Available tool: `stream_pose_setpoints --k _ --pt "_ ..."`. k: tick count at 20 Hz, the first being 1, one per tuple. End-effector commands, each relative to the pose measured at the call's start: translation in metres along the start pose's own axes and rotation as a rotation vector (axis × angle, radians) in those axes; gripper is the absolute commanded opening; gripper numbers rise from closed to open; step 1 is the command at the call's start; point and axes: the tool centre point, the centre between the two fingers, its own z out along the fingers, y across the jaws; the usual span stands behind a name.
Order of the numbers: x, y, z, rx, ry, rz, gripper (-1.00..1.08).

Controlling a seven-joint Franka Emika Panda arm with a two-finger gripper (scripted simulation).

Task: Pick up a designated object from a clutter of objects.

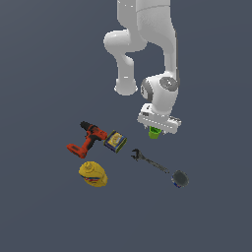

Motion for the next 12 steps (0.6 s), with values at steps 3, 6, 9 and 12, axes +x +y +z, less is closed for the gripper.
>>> stream_pose_setpoints --k 3,6,9,12 --pt "0.0001 -0.0002 0.0097 0.001 0.001 0.000 1.00" --pt "0.0001 -0.0002 0.0106 0.001 0.001 0.000 -1.00" --pt "0.0001 -0.0002 0.0106 0.001 0.001 0.000 -1.00" --pt "0.0001 -0.0002 0.0106 0.001 0.001 0.000 -1.00"
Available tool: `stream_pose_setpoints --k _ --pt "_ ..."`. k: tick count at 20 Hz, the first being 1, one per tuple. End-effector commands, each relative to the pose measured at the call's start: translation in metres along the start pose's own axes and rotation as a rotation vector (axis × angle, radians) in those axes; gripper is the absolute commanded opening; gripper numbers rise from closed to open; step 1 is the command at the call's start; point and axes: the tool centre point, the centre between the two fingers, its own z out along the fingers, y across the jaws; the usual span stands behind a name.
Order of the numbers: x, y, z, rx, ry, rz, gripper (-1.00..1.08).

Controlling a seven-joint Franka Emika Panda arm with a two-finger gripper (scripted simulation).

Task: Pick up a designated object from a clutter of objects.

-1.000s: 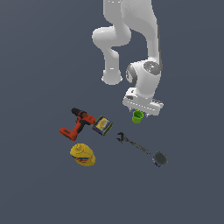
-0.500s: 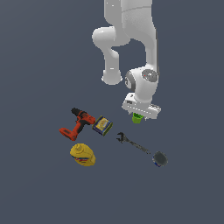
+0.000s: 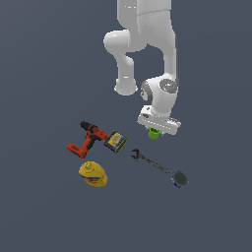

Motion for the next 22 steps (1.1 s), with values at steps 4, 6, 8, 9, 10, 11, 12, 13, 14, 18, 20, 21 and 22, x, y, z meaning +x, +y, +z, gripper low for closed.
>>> stream_pose_setpoints --k 4,6,8,9,10,11,12,13,14,18,20,21,22 --pt "0.000 0.000 0.000 0.000 0.000 0.000 -1.00" --pt "0.000 0.000 -0.001 0.000 0.000 0.000 -1.00" --pt "0.002 -0.001 -0.003 0.000 0.000 0.000 -1.00" --pt "0.003 -0.002 -0.005 0.000 0.000 0.000 -1.00" --pt "0.004 -0.003 -0.007 0.000 0.000 0.000 -1.00" --pt "0.005 -0.004 -0.009 0.000 0.000 0.000 -1.00" --pt "0.006 -0.005 -0.012 0.000 0.000 0.000 -1.00" --pt "0.008 -0.006 -0.016 0.000 0.000 0.000 -1.00" --pt "0.010 -0.008 -0.019 0.000 0.000 0.000 -1.00" --pt "0.019 -0.016 -0.038 0.001 -0.001 0.000 -1.00" --pt "0.025 -0.020 -0.050 0.001 -0.001 0.000 -1.00" --pt "0.029 -0.023 -0.057 0.001 -0.001 0.000 -1.00" --pt "0.032 -0.026 -0.064 0.001 -0.002 0.000 -1.00"
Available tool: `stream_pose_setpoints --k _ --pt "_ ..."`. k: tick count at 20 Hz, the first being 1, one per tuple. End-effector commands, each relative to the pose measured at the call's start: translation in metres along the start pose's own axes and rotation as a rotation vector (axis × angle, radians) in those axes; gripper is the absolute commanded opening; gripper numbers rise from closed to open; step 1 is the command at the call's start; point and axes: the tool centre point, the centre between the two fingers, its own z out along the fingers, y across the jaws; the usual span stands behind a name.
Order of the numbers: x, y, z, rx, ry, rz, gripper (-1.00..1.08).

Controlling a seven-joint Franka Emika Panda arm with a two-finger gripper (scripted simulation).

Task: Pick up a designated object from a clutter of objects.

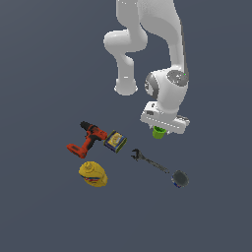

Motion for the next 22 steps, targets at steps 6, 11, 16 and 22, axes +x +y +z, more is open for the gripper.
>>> stream_pose_setpoints --k 6,11,16,22 --pt "0.030 -0.024 -0.058 0.002 0.000 0.000 -1.00" --pt "0.051 -0.041 -0.099 0.002 0.000 0.000 -1.00" --pt "0.072 -0.057 -0.137 0.001 0.000 0.000 -1.00" --pt "0.094 -0.075 -0.176 0.000 0.000 0.001 -1.00"
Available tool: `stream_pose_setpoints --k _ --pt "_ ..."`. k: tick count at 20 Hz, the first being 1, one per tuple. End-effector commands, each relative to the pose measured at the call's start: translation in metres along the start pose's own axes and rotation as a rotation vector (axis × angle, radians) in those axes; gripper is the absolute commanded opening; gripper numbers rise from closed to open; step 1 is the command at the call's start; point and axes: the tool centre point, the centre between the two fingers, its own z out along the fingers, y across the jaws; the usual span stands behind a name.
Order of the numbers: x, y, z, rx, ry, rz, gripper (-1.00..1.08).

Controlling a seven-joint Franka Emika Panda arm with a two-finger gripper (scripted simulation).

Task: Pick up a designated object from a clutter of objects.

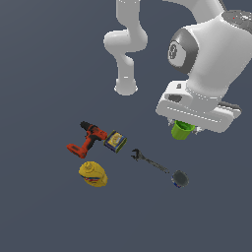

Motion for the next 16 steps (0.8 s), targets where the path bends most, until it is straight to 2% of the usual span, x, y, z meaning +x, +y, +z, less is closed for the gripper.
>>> stream_pose_setpoints --k 1,16 --pt "0.009 -0.007 -0.016 0.000 0.000 0.000 -1.00" --pt "0.050 -0.039 -0.085 -0.001 0.001 0.001 -1.00"
